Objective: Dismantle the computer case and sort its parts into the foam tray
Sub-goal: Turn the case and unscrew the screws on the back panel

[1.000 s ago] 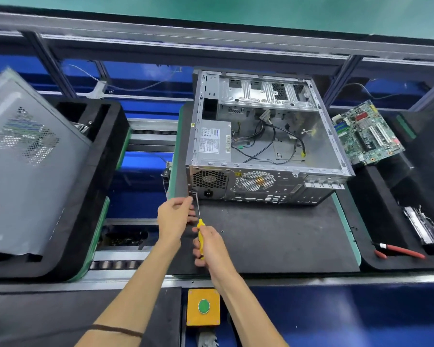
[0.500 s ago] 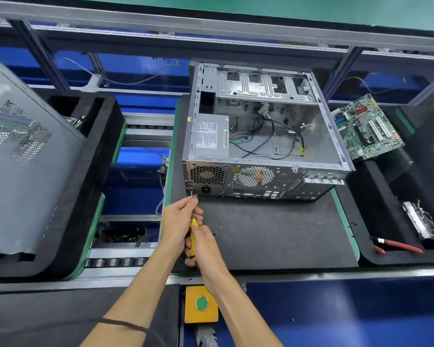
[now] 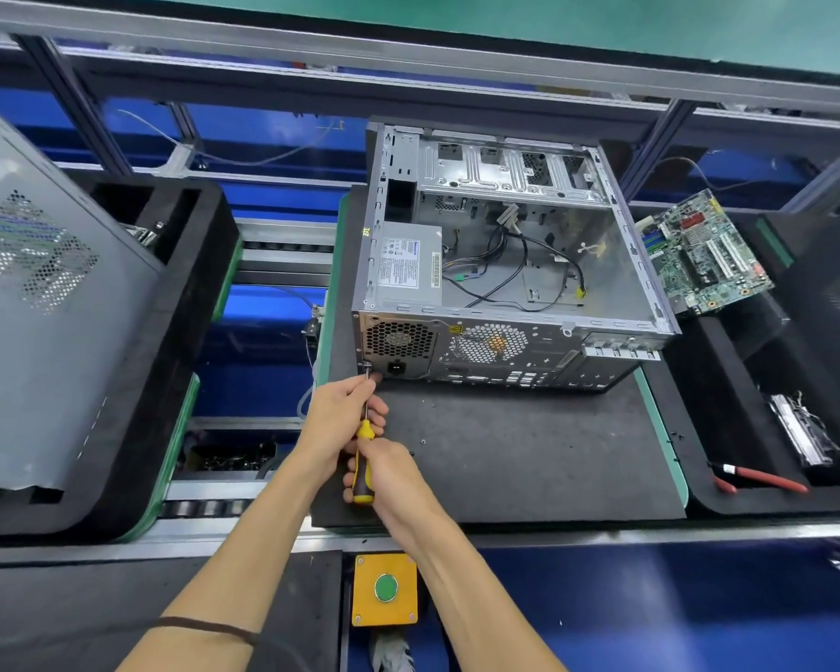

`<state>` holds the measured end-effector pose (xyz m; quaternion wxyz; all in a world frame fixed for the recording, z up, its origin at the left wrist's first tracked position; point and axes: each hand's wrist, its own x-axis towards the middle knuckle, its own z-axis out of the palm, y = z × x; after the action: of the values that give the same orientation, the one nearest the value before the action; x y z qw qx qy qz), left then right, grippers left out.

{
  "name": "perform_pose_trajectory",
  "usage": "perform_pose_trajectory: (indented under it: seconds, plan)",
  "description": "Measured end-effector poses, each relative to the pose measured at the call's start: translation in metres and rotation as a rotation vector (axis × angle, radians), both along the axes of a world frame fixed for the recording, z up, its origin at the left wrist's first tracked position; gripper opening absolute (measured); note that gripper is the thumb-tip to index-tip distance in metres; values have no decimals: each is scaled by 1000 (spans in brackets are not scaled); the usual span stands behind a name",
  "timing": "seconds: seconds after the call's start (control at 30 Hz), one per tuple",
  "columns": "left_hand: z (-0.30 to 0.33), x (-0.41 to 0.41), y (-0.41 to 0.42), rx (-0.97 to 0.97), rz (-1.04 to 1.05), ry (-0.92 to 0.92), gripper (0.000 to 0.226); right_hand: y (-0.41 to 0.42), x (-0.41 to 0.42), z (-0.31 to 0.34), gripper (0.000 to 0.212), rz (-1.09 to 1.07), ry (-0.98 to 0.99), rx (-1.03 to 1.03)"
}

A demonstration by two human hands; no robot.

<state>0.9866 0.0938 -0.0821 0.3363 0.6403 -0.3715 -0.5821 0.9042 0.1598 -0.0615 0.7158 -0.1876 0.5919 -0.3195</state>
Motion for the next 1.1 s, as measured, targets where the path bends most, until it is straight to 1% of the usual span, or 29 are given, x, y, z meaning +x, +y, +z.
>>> perform_pose_trajectory:
  seconds: [0.07, 0.13, 0.17, 0.23, 0.27, 0.3, 0.37, 0.43, 0.53, 0.67, 0.93, 1.1]
  plan:
    - [1, -1, -1, -21, -40, -41, 37, 2, 1, 0, 19, 20, 18, -21]
    - [1, -1, 0, -49, -44, -104, 33, 3, 3, -3, 18, -15, 66, -22]
    - [0, 0, 0, -61, -27, -112, 27, 4, 4, -5, 14, -48, 82, -27]
    - [-2, 0, 2, -67, 18, -61, 17, 4, 4, -7, 9, -107, 64, -22]
    - [-3, 1, 3, -69, 37, -24, 16, 3, 6, -6, 12, -124, 36, -9]
    - [-3, 1, 4, -71, 49, -3, 17, 2, 7, -3, 20, -136, 12, 13]
    - [-5, 0, 5, -75, 61, 11, 20, -1, 10, 3, 31, -150, -19, 55]
    - [-6, -2, 8, -87, 65, 27, 17, -2, 10, 7, 35, -150, -23, 68]
    - [-7, -4, 13, -149, 53, 18, 16, 0, 8, 12, 36, -147, -14, 69]
    - [-6, -6, 15, -199, 39, -28, 25, 2, 8, 14, 35, -142, 1, 61]
    - [-6, -8, 14, -213, 46, -34, 28, 3, 8, 7, 32, -147, 20, 53]
    - [-5, -7, 13, -190, 69, -32, 25, 2, 8, 7, 36, -132, 27, 49]
